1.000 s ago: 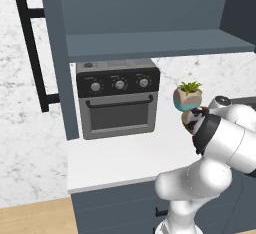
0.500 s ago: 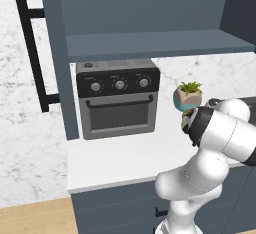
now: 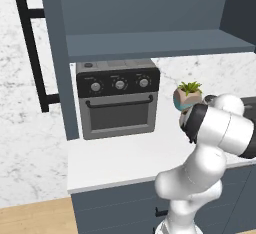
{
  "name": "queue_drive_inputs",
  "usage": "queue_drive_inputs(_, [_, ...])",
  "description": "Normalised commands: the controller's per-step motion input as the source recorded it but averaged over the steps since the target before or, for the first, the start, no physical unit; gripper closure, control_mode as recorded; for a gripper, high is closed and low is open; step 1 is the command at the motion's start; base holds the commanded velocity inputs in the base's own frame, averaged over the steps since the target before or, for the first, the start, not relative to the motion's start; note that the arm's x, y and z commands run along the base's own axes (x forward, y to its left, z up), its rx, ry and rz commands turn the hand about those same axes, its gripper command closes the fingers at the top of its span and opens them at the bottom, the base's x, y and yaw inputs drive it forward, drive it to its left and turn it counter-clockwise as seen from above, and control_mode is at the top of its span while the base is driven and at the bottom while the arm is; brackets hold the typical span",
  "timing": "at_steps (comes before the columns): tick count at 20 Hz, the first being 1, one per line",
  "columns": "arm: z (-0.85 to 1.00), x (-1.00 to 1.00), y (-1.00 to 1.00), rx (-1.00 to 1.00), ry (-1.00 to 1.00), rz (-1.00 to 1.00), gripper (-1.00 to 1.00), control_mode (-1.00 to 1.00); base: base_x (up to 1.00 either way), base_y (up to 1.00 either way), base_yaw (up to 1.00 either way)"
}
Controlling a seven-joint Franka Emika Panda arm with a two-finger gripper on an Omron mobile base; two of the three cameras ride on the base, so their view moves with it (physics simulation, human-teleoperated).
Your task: Pick up the bowls on the counter and stack them on top of one another in the open cabinet. Place the smaller bowl on top of the larger bowl.
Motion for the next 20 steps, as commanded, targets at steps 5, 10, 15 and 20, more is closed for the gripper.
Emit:
queue_drive_inputs(5, [0.90, -0.72, 0.08, 0.00, -0.14, -0.09, 1.00, -1.00, 0.00, 0.00, 0.00])
queue_drive_inputs(10, [1.00, -0.90, 0.19, 0.00, -0.11, -0.02, 1.00, -1.00, 0.00, 0.00, 0.00])
queue_drive_inputs(15, [1.00, -0.89, 0.20, 0.00, -0.03, 0.00, 1.00, -1.00, 0.00, 0.00, 0.00])
queue_drive_inputs(20, [1.00, -0.63, 0.24, 0.00, -0.01, 0.00, 1.00, -1.00, 0.00, 0.00, 0.00])
